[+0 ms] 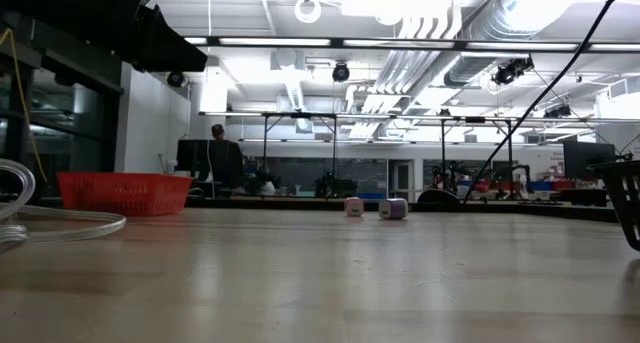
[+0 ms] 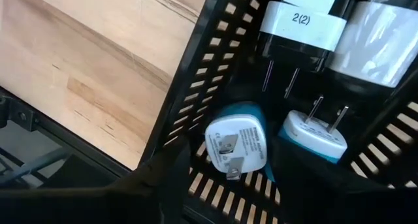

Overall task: Pick & Place Office items
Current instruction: Put the blue charger adapter into the black bin, then put the purple charger adapter into the black bin

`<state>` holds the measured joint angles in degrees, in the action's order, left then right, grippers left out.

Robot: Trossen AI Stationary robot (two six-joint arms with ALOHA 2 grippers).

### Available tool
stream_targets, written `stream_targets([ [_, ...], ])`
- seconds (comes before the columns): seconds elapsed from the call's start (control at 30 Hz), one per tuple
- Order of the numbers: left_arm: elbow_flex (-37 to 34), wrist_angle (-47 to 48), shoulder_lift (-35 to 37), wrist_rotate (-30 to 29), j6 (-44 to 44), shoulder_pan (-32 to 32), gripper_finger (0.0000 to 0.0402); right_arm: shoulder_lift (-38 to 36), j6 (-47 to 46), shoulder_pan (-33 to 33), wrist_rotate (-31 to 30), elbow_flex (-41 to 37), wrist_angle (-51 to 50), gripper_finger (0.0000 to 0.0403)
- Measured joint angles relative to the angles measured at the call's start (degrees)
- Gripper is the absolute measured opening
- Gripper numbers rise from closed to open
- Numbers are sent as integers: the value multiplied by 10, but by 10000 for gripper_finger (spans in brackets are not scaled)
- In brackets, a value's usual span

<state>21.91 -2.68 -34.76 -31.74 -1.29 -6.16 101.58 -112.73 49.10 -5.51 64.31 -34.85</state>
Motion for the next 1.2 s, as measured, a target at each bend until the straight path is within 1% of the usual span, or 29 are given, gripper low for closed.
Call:
stream_targets([
  [0.33,0,0,0,0,0,0,227,-28,0,0,-4,0,-6,191],
  [0.5,0,0,0,0,0,0,227,-55,2,0,-6,0,-36,191],
  [0.63,0,0,0,0,0,0,227,-85,4,0,-22,0,-87,191],
  [0.77,0,0,0,0,0,0,227,-111,20,0,-45,0,-117,191],
  [1.03,0,-2,0,0,0,0,227,-115,58,-5,-68,0,-128,191],
  [1.2,0,-2,0,0,0,0,227,-115,100,-16,-104,0,-136,191],
])
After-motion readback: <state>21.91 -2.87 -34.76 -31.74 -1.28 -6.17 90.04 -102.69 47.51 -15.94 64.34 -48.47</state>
